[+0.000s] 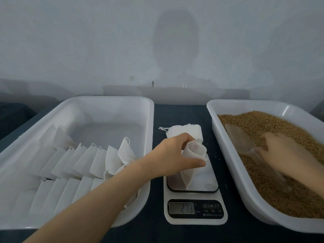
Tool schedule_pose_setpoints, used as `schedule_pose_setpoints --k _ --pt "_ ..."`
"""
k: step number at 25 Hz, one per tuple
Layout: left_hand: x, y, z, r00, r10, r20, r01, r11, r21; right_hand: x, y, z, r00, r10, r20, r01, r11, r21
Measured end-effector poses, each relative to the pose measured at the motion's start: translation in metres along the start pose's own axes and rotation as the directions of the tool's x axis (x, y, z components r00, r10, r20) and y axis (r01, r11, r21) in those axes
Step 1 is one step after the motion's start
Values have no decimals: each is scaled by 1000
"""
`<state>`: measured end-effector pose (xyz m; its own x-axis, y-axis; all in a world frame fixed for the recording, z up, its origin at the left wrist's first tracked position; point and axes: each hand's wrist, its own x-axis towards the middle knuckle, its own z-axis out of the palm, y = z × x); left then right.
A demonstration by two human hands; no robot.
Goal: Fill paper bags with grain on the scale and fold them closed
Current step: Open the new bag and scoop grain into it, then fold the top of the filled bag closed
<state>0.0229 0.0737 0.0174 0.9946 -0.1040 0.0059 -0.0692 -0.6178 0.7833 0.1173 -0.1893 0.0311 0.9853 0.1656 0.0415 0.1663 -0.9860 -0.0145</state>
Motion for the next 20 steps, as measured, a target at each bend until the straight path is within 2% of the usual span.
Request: schedule_pose_setpoints --k 2,3,4,6,8,10,16,20 --pt "0 0 0 1000 2 -5 -2 1000 2 -17 -22 -17 961 -130 -244 184 959 216" --pt "1 0 0 1000 2 -5 -2 1000 4 -28 -36 -27 925 -203 -321 300 908 291" --pt "1 -1 0 1000 2 -6 -2 1000 5 -40 -51 -36 897 -286 -337 399 853 337" --pt "2 -2 0 1000 8 -16 -8 1000 14 -56 -74 -47 862 -453 -230 508 764 397" --pt "3 -3 1 999 30 -27 -29 999 32 -63 -89 -43 835 -547 -68 529 760 377" --pt "3 -3 1 999 44 -21 -44 998 36 -61 -96 -34 823 -568 1 532 772 348" --pt "6 -7 -9 994 -48 101 56 996 -74 -36 -90 -20 843 -512 -165 525 714 463" --pt "7 -7 -6 1000 22 2 -22 998 -54 -24 -80 -20 861 -451 -233 494 637 591"
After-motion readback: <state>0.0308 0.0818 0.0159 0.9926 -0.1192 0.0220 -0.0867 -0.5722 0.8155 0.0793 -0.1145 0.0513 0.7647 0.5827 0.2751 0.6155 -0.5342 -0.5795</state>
